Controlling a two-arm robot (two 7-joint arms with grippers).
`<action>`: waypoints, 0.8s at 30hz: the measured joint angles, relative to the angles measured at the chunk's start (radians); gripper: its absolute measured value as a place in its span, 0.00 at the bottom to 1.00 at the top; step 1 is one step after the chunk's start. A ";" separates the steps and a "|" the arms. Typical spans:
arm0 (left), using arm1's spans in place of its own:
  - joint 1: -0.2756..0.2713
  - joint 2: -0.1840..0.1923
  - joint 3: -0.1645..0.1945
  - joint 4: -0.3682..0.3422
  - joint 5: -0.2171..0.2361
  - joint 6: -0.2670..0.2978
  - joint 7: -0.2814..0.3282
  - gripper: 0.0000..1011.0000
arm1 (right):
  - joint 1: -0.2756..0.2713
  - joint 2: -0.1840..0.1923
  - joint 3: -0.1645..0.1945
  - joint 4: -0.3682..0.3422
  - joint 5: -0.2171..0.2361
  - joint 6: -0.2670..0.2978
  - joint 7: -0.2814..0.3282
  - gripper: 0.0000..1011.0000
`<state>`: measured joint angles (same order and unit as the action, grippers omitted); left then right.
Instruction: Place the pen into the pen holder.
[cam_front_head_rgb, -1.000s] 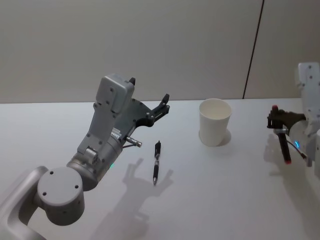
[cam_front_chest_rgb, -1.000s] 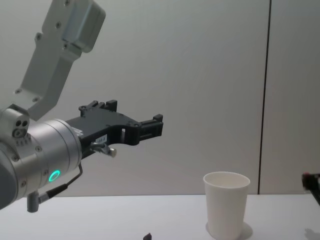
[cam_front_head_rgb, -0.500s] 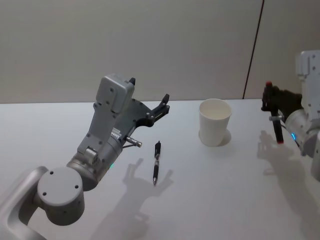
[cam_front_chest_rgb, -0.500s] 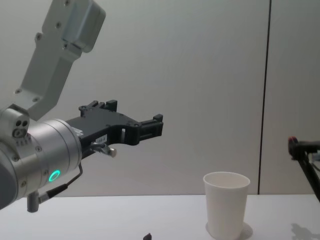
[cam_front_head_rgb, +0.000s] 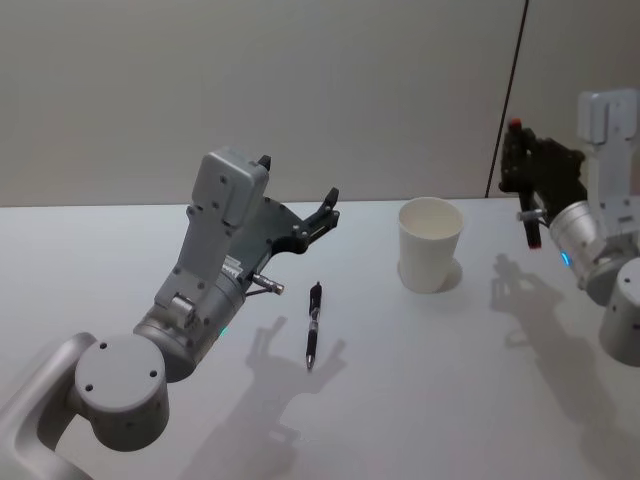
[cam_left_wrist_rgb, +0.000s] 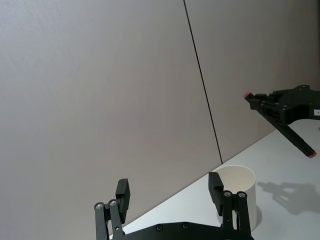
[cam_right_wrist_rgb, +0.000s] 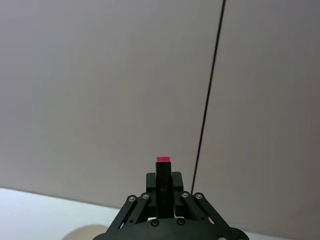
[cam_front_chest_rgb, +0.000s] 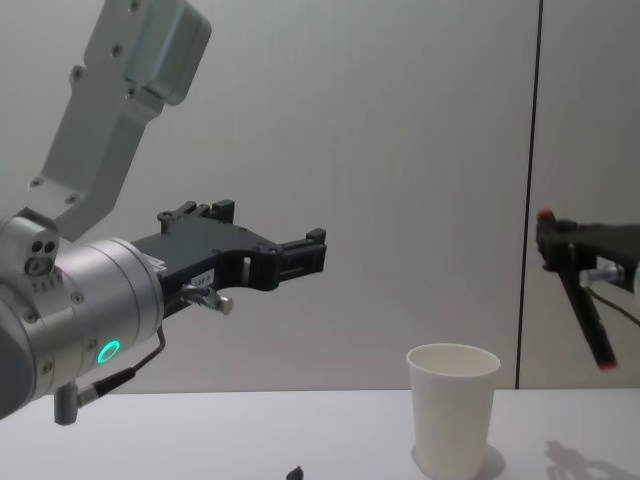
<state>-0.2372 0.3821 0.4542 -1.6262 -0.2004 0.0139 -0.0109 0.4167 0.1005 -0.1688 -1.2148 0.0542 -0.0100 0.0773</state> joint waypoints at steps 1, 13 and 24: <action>0.000 0.000 0.000 0.000 0.000 0.000 0.000 0.99 | 0.007 -0.004 -0.004 0.014 -0.004 -0.032 0.004 0.17; 0.000 0.000 0.000 0.000 0.000 0.000 0.000 0.99 | 0.094 -0.049 -0.037 0.202 -0.042 -0.316 0.024 0.17; 0.000 0.000 0.000 0.000 0.000 0.000 0.000 0.99 | 0.238 -0.105 -0.062 0.510 -0.068 -0.576 0.028 0.17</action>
<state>-0.2372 0.3821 0.4542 -1.6262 -0.2003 0.0138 -0.0110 0.6542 -0.0044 -0.2308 -0.7050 -0.0135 -0.5864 0.1048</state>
